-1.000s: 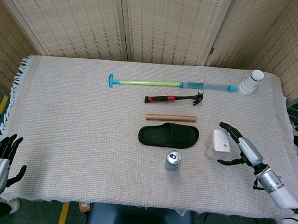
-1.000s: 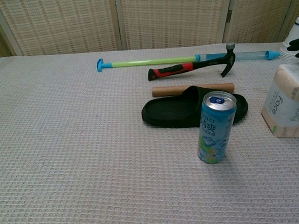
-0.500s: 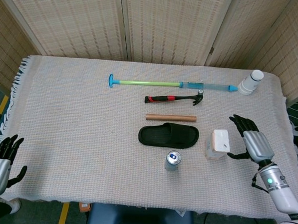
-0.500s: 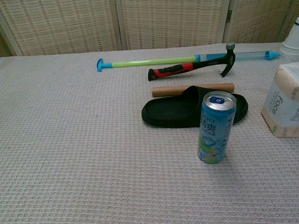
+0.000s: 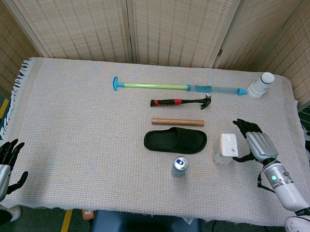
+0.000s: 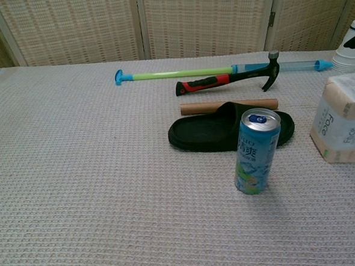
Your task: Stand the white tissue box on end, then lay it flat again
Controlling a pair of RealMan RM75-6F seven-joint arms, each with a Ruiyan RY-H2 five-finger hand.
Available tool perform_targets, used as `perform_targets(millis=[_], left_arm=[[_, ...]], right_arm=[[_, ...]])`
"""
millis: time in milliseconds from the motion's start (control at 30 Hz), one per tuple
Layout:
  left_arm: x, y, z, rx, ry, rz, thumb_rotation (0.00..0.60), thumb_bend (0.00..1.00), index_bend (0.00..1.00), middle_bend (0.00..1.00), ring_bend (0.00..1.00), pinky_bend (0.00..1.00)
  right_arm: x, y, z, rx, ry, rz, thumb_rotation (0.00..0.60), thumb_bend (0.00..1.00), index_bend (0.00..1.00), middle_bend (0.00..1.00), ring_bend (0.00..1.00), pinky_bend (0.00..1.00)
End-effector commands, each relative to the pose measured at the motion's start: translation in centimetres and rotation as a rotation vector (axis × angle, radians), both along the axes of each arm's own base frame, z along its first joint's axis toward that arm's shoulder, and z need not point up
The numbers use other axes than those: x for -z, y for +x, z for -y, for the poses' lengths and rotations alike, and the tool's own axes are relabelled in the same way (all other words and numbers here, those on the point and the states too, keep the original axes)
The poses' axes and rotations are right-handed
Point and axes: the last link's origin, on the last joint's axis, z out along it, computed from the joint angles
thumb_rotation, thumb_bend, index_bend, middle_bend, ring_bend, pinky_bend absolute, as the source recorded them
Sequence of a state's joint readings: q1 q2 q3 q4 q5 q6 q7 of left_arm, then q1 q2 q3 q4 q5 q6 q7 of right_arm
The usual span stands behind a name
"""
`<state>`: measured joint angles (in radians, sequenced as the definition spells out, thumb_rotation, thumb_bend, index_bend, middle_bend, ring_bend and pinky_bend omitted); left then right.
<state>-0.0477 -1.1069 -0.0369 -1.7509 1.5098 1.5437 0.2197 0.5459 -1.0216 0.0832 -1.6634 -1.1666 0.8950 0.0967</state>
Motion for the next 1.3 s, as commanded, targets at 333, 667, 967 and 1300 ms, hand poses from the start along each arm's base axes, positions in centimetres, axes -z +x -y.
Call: perform_targets(millis=[333,667,967,1300], left_arm=[[0.0,0.0,0.0,0.0,-0.002,0.001,0.6,0.34,0.09,0.0,0.0,0.15],[0.0,0.1,0.1,0.003,-0.002,0.002,0.6,0.34,0.09,0.0,0.0,0.15],[0.0,0.1,0.1,0.006,0.0,0.003,0.6,0.34,0.09,0.0,0.0,0.15],[-0.1,0.2,0.2,0.01,0.0,0.007,0.6,0.34,0.09,0.0,0.0,0.15]], right_arm=[[0.8,0.8,0.6,0.013,0.047,-0.023,0.6,0.06,0.0,0.0,0.0,0.0],[1.1,1.2,0.9,0.022,0.067,-0.054,0.6,0.06,0.05,0.15,0.0,0.0],[1.5,1.7,1.1,0.018,0.076,-0.072,0.6,0.06,0.14,0.19,0.01,0.0],[1.5,1.8,0.9,0.018,0.065,-0.082,0.6,0.06,0.27,0.27,0.07,0.0]])
